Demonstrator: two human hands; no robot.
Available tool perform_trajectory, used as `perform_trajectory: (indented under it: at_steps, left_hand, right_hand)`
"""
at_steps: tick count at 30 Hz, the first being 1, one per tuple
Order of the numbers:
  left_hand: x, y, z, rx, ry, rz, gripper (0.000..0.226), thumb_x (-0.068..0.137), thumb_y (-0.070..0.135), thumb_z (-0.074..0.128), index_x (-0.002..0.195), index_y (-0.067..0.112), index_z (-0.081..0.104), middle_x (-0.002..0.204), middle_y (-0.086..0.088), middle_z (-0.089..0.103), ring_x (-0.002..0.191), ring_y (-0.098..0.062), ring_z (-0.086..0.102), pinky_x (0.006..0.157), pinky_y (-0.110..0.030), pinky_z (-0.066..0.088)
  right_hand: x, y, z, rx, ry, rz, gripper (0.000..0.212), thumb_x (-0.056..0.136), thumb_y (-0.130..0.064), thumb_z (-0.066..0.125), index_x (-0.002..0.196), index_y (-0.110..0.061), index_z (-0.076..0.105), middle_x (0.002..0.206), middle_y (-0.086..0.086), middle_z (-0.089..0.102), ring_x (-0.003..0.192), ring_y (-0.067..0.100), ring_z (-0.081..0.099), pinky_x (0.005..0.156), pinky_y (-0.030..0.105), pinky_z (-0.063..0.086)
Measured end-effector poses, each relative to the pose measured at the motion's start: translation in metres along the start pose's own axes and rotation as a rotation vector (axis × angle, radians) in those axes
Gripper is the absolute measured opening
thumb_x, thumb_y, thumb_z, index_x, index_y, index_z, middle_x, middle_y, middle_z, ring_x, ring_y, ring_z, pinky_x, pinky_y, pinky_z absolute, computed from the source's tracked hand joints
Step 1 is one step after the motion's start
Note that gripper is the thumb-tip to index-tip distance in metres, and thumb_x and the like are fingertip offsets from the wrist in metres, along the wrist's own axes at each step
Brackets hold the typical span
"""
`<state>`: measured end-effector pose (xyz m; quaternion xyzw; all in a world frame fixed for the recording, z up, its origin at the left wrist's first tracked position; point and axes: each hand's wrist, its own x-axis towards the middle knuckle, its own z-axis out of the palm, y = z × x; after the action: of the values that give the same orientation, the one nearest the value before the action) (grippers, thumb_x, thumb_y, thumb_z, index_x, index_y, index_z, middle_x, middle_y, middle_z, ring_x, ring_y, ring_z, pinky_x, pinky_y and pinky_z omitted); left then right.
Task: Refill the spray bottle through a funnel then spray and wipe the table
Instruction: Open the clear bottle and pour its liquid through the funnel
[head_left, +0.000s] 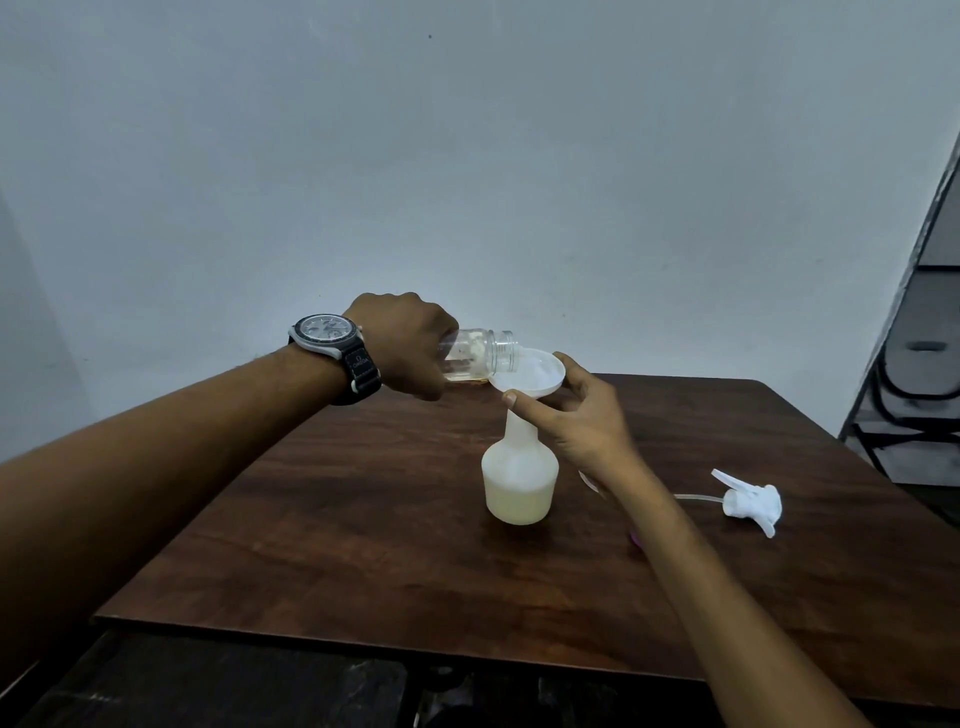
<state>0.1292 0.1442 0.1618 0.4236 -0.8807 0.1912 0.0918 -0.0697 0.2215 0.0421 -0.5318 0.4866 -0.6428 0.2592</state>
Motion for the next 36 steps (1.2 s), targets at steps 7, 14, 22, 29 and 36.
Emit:
perform_trajectory:
  at_steps: [7,14,22,29,36]
  left_hand:
    - [-0.0009,0.0001,-0.0007,-0.005,-0.003,-0.001,0.027,0.066,0.035,0.07,0.09,0.026,0.063,0.079,0.007,0.063,0.075,-0.02,0.063,0.056,-0.024,0.034]
    - [-0.0003,0.001,-0.0023,0.006,-0.01,0.002,0.028,0.066,0.036,0.07,0.091,0.026,0.062,0.079,0.006,0.064,0.075,-0.02,0.064,0.056,-0.024,0.036]
    - [-0.001,0.0009,-0.0026,0.005,-0.014,0.006,0.028,0.066,0.036,0.07,0.091,0.026,0.062,0.079,0.006,0.064,0.076,-0.02,0.064,0.055,-0.023,0.033]
    - [-0.0008,0.0011,-0.0018,0.005,-0.01,0.008,0.029,0.064,0.037,0.071,0.09,0.026,0.062,0.078,0.006,0.064,0.075,-0.02,0.063,0.057,-0.024,0.036]
    - [-0.0012,0.001,-0.0023,0.005,-0.005,0.005,0.027,0.065,0.035,0.07,0.089,0.026,0.061,0.077,0.006,0.062,0.074,-0.019,0.062,0.057,-0.024,0.034]
  right_hand:
    - [-0.001,-0.0003,0.0007,-0.004,0.009,0.004,0.036,0.077,-0.025,0.093,0.106,-0.034,0.074,0.106,-0.005,0.081,0.104,0.021,0.077,0.094,0.06,0.06]
    - [-0.0014,-0.0007,0.0003,-0.015,0.009,0.014,0.034,0.079,-0.024,0.092,0.103,-0.04,0.074,0.105,-0.007,0.081,0.103,0.016,0.077,0.091,0.052,0.063]
    - [-0.0009,-0.0004,0.0011,-0.021,0.014,0.031,0.054,0.064,-0.045,0.094,0.113,-0.035,0.073,0.111,-0.006,0.08,0.108,0.016,0.076,0.096,0.056,0.061]
    - [-0.0009,0.0005,0.0002,-0.021,0.003,0.011,0.049,0.066,-0.043,0.093,0.111,-0.036,0.074,0.11,-0.006,0.08,0.108,0.018,0.076,0.096,0.058,0.061]
    - [0.0,0.0023,-0.0009,-0.018,0.003,0.013,0.051,0.067,-0.041,0.094,0.113,-0.033,0.073,0.108,-0.005,0.08,0.106,0.018,0.076,0.095,0.054,0.062]
